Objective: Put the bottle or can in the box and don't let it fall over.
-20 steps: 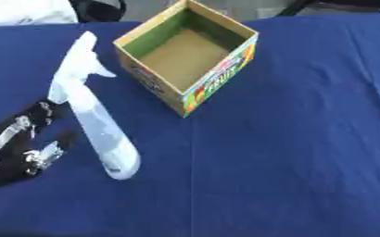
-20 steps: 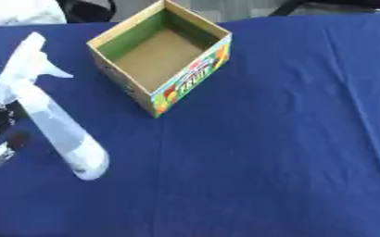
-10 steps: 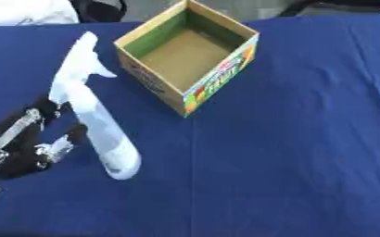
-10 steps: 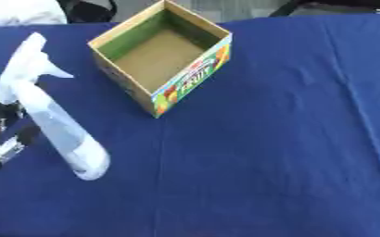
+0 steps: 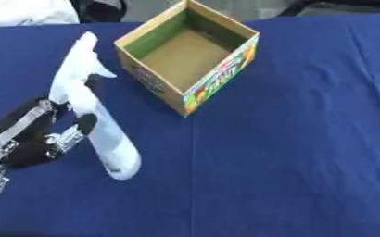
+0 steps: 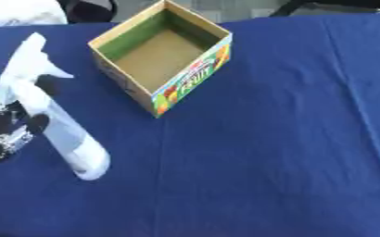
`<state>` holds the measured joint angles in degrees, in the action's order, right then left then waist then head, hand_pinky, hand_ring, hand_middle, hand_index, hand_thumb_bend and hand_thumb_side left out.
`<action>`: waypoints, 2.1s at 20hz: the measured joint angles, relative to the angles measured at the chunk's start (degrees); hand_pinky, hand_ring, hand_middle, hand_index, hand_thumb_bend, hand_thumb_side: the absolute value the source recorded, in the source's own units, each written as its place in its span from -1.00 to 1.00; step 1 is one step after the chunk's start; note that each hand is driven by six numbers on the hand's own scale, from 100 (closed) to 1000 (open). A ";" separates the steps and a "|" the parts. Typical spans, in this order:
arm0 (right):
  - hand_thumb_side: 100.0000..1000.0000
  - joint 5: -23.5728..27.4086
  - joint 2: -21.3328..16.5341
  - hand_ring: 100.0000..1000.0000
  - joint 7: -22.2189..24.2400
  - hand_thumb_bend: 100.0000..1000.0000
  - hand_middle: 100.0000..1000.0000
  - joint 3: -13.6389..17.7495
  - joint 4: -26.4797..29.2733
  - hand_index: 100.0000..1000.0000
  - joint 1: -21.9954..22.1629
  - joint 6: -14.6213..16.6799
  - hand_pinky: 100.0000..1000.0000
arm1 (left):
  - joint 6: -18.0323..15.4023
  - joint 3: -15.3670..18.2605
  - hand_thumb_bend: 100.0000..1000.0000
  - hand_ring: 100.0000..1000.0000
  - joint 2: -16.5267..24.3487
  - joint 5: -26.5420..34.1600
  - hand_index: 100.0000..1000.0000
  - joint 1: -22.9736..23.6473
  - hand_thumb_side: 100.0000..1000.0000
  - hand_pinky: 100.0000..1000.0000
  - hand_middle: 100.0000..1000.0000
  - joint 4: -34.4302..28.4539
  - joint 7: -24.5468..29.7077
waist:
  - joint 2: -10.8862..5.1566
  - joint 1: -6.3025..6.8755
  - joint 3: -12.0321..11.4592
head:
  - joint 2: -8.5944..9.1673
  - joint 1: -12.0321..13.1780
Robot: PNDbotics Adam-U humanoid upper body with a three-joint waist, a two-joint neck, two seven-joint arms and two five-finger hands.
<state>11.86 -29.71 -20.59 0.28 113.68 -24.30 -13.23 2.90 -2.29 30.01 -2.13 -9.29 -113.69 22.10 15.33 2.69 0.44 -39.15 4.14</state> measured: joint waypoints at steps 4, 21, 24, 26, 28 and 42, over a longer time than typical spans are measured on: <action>-0.18 0.04 0.00 0.89 0.04 -1.00 1.00 -0.01 0.00 0.92 -0.16 -0.02 1.00 | 0.84 -0.38 -0.73 1.00 0.00 0.00 0.90 -0.71 0.20 1.00 1.00 0.00 0.16 | 0.00 0.00 0.07 | 0.00 0.11; -0.18 0.07 0.00 0.89 0.19 -1.00 1.00 -0.32 0.00 0.92 -0.33 -0.14 1.00 | 4.68 -2.34 -0.81 1.00 -0.03 0.40 0.83 -3.32 0.18 1.00 1.00 0.00 -0.81 | 0.00 0.01 0.23 | 0.00 0.29; -0.18 0.07 0.00 0.89 0.22 -1.00 1.00 -0.32 0.00 0.92 -0.33 -0.12 1.00 | 5.45 -2.69 -0.82 1.00 -0.13 0.59 0.78 -3.64 0.16 1.00 1.00 0.00 -1.09 | 0.00 0.01 0.24 | 0.00 0.30; -0.18 0.07 0.00 0.89 0.23 -1.00 1.00 -0.32 0.00 0.92 -0.34 -0.11 1.00 | 5.99 -2.87 -0.83 1.00 -0.29 0.67 0.76 -3.77 0.16 1.00 1.00 0.00 -1.36 | 0.00 0.01 0.26 | 0.00 0.30; -0.18 0.07 0.00 0.89 0.25 -1.00 1.00 -0.32 0.00 0.92 -0.34 -0.09 1.00 | 6.40 -3.16 -0.84 1.00 -0.29 0.89 0.75 -3.79 0.17 1.00 1.00 0.00 -1.63 | 0.00 0.01 0.27 | 0.00 0.30; -0.18 0.07 0.00 0.89 0.37 -1.00 1.00 -0.33 0.00 0.92 -0.36 -0.09 1.00 | 9.93 -4.56 -0.88 1.00 -0.78 2.04 0.76 -3.76 0.32 1.00 1.00 0.00 -2.17 | 0.00 0.01 0.28 | 0.00 0.32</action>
<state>11.94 -29.71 -20.22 -0.05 113.68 -24.66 -13.32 12.83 -6.85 29.23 -0.09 -13.04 -113.69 19.94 15.33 2.69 0.71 -39.15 4.46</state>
